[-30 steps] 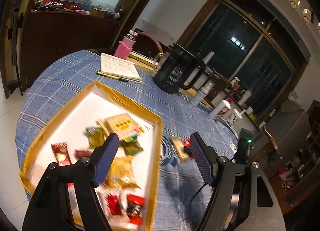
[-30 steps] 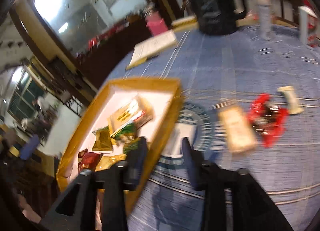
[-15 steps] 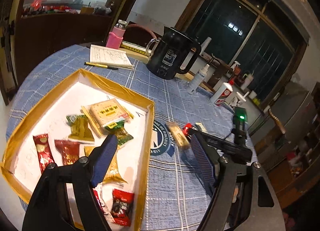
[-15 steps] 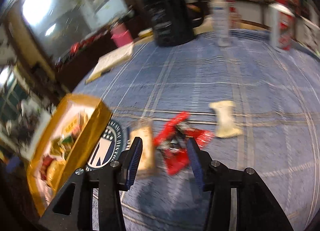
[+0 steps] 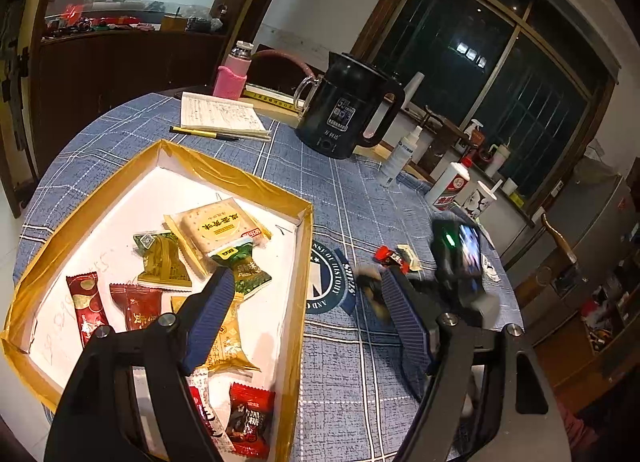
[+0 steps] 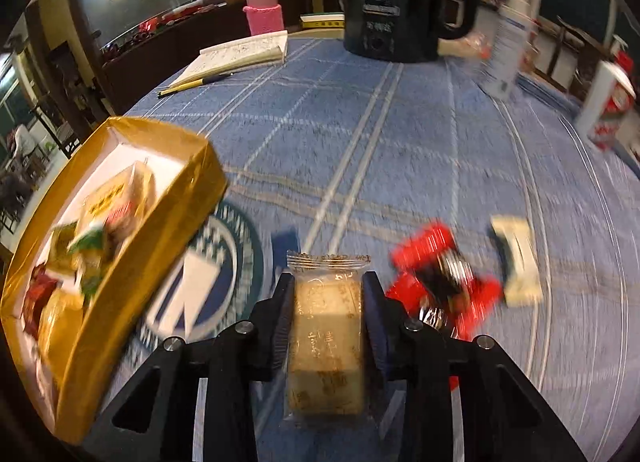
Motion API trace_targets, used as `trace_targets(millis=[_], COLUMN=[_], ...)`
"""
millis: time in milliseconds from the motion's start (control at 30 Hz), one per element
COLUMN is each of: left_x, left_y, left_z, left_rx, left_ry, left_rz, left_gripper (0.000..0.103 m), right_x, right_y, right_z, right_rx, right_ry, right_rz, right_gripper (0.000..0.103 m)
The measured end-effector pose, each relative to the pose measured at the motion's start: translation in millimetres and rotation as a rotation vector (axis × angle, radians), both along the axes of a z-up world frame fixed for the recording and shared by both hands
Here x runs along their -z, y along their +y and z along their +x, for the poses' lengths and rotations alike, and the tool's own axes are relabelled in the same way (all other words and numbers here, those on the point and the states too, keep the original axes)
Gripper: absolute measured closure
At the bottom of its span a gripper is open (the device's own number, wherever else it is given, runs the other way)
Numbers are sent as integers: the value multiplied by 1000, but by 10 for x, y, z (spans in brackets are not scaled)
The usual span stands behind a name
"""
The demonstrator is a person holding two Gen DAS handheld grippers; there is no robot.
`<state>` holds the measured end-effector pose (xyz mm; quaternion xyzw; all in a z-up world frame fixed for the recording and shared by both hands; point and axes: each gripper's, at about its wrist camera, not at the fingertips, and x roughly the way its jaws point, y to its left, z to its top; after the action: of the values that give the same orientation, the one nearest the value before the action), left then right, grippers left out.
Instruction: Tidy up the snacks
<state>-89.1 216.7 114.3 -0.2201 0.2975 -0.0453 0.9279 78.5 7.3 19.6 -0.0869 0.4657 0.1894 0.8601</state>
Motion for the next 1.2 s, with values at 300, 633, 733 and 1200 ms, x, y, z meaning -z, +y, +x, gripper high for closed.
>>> trace_targets(millis=[300,633,733,1200], left_x=[-64,244,321,290], left_y=[-140,-607,-719,-947], left_z=[-158,-122,-100,-137], left_rx=[38,193,229,279], left_ry=[-28,70,94,119], left_rz=[-6,15,22,30], left_gripper=[27,27,27,27], right_x=[-346,-296,-168,-343], right_y=[-790,-688,-532,-719], right_z=[-417,333,505,41], right_rx=[31,90,40,52], right_ry=[11,-126,-115,-76], right_rz=[269,86,28,150], right_gripper=[46,43,43,84])
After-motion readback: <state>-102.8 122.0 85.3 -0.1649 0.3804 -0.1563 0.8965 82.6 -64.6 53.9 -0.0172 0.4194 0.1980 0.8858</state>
